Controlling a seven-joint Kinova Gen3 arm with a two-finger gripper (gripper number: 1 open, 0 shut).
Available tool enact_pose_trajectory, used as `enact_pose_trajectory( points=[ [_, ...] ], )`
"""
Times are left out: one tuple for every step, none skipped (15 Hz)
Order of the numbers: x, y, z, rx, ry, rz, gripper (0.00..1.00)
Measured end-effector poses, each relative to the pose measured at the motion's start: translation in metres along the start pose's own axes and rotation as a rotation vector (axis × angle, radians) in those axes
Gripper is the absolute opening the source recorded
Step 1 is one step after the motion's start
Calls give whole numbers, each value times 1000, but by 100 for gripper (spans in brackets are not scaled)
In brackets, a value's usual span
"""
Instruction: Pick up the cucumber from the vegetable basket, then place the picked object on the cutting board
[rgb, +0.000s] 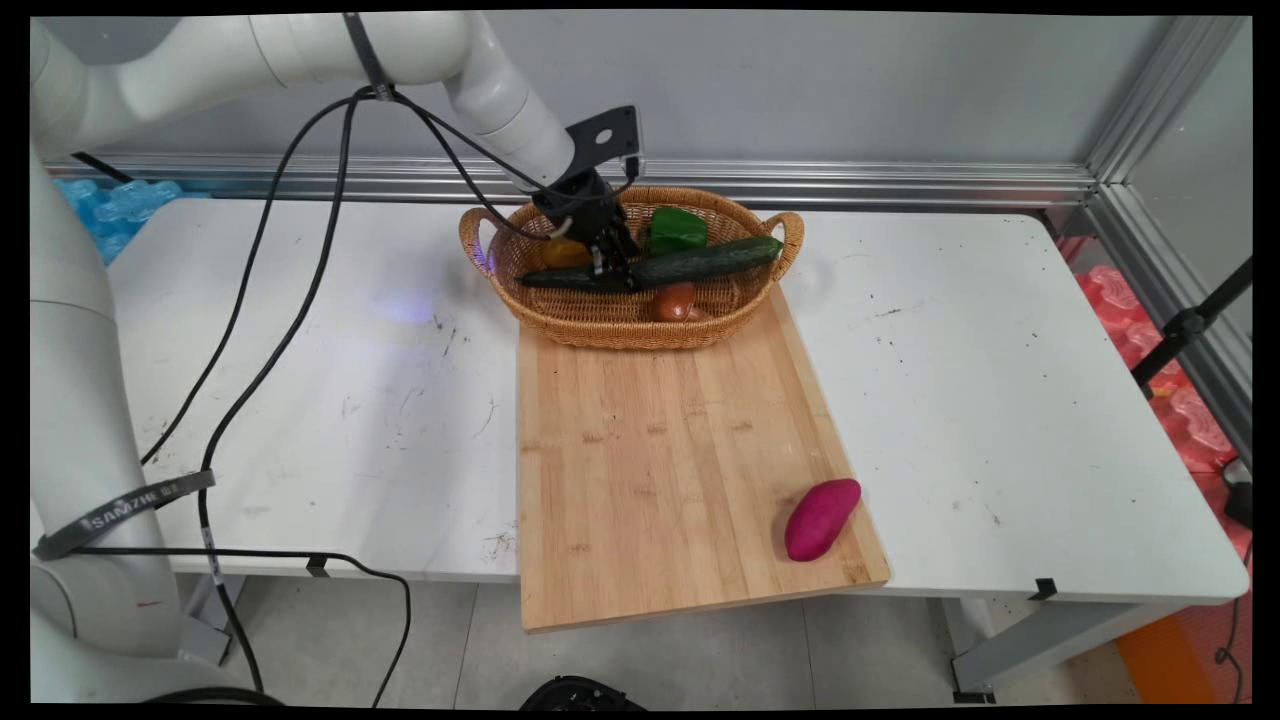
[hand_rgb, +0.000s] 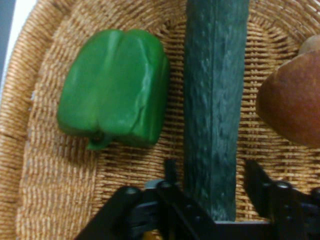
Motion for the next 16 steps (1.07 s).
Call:
enact_pose_trajectory(
  points=[
    [0, 0, 2, -6, -5, 7, 0],
    [0, 0, 3, -11, -10, 13, 0],
    [0, 0, 4, -15, -14, 18, 0],
    [1, 0, 5, -18, -17, 22, 0],
    [1, 0, 5, -19, -17, 24, 0],
    [1, 0, 4, -20, -19, 28, 0],
    [2, -1, 3, -20, -19, 34, 0],
    [4, -1, 1, -19, -16, 39, 0],
    [6, -1, -2, -19, -13, 45, 0],
    [8, 0, -5, -19, -10, 48, 0],
    [11, 0, -9, -18, -4, 54, 0],
    [13, 1, -13, -18, 0, 57, 0],
    [15, 2, -19, -17, 6, 61, 0],
    [20, 4, -28, -17, 15, 65, 0],
    [25, 7, -37, -19, 24, 70, 0],
    [30, 9, -46, -19, 32, 74, 0]
  ],
)
